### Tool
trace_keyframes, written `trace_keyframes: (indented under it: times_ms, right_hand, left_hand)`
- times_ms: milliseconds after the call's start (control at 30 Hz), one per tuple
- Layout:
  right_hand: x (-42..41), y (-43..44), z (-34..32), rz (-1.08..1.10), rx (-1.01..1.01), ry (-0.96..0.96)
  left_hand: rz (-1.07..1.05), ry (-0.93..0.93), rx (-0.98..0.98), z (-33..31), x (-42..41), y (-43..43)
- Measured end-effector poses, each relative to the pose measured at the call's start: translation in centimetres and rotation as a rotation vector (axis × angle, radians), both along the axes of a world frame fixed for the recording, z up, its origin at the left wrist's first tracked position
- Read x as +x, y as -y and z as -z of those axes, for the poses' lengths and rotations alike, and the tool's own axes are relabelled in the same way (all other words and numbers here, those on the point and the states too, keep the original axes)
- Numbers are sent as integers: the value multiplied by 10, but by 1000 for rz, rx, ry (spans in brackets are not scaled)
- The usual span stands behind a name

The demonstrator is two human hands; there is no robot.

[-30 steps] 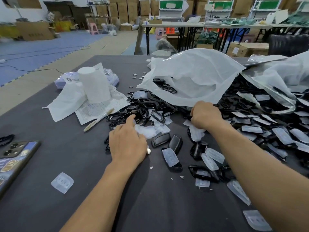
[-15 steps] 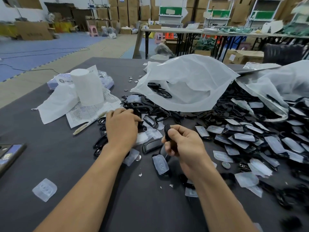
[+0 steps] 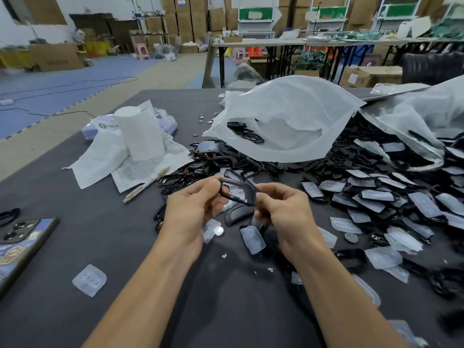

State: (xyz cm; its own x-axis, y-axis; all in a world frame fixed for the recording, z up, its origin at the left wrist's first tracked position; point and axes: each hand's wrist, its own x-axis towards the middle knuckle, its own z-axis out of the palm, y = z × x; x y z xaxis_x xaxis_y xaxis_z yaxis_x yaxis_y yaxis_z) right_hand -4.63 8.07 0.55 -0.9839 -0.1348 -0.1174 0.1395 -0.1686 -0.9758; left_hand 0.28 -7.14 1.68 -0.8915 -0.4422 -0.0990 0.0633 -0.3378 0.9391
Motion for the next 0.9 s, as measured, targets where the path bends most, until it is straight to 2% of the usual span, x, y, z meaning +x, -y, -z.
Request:
trace_keyframes:
  times_ms: [233, 533, 667, 800, 900]
  right_hand:
    - [3, 0, -5, -221, -53, -21]
    - [5, -5, -10, -339, -262, 146]
    - [4, -8, -8, -367, -205, 115]
    - [3, -8, -5, -311, -139, 66]
    - [3, -4, -3, -239, -78, 11]
  left_hand:
    - [-62, -28, -121, 3, -4, -2]
    - [-210, -95, -433, 8, -3, -11]
    - [-175, -108, -400, 10, -5, -15]
    - [-58, -73, -169, 7, -7, -11]
    - [8, -47, -178, 8, -5, -12]
